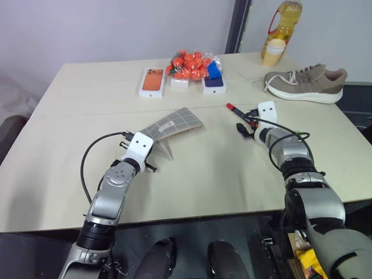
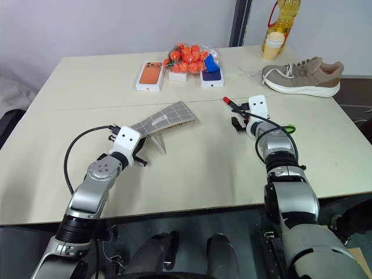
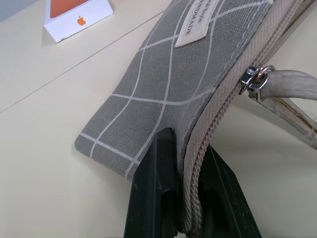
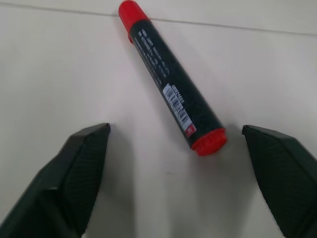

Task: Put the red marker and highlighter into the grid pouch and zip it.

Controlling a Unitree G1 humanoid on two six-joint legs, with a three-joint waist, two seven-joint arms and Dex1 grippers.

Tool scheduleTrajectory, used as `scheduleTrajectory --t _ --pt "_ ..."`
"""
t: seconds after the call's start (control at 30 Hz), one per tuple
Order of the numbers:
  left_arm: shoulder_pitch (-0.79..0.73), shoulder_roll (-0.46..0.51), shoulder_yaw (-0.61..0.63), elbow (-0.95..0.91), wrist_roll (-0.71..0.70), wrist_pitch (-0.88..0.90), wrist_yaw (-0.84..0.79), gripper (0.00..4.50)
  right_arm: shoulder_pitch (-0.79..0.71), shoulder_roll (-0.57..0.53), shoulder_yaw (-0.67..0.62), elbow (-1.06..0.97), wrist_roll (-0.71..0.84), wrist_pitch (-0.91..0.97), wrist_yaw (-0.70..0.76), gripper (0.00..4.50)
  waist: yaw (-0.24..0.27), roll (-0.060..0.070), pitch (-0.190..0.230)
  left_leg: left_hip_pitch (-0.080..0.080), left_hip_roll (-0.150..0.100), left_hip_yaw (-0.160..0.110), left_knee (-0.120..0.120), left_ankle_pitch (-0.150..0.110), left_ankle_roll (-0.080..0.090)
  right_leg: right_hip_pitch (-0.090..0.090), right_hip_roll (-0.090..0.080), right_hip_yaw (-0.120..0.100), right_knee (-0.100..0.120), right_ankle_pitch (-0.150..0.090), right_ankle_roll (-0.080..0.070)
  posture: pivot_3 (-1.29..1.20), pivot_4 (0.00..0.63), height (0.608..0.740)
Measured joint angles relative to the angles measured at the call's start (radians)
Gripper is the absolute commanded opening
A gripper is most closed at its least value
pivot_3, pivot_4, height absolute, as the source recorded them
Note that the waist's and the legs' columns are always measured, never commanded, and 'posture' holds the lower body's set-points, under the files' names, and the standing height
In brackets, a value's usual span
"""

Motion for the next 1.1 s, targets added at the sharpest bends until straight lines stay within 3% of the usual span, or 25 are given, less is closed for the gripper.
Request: scheduleTrajectory --t 0.17,0.2,0.4,0.57,0.77,1.1 --pt "0.001 0.0 0.0 -0.001 -0.001 0.002 0.0 0.0 -0.003 0.001 -0.018 0.02 0.008 -0.047 0.033 0.41 -0.001 0.0 0.0 0.0 0.0 0.0 0.0 0.0 0.0 0.0 0.0 0.0 0.0 0.0 0.0 0.0 0.15 0.74" --pt "0.001 0.0 0.0 -0.001 -0.001 0.003 0.0 0.0 0.001 0.001 -0.019 0.013 0.009 -0.057 0.039 0.32 -0.002 0.0 0.0 0.0 0.0 0.0 0.0 0.0 0.0 0.0 0.0 0.0 0.0 0.0 0.0 0.0 0.15 0.74" --pt "0.002 0.0 -0.001 -0.003 -0.002 0.002 -0.002 0.0 0.163 0.0 0.027 -0.251 -0.009 -0.041 0.083 0.32 0.001 0.0 0.0 0.0 0.0 0.0 0.0 0.0 0.0 0.0 0.0 0.0 0.0 0.0 0.0 0.0 0.15 0.74" --pt "-0.004 0.0 -0.008 -0.001 -0.003 0.001 -0.012 0.0 0.425 -0.087 0.117 -0.743 -0.017 0.073 0.222 0.32 0.007 0.001 0.0 -0.002 0.0 -0.001 0.001 0.0 0.0 -0.001 0.0 0.0 0.0 0.0 0.001 0.0 0.15 0.74" --pt "-0.028 0.001 -0.009 0.018 -0.009 -0.014 -0.031 0.0 0.648 -0.2 0.135 -1.271 0.107 0.289 0.375 0.32 0.003 0.0 0.0 -0.002 0.0 -0.001 0.002 0.0 0.0 -0.001 0.0 0.0 0.0 -0.001 0.001 0.0 0.15 0.74" --pt "-0.039 0.0 -0.014 0.045 -0.016 -0.035 -0.041 0.0 0.658 -0.196 0.16 -1.363 0.13 0.4 0.365 0.32 0.009 0.0 0.0 -0.002 0.0 -0.001 0.002 -0.001 0.0 -0.001 -0.001 -0.001 0.0 -0.001 0.001 0.0 0.15 0.74"
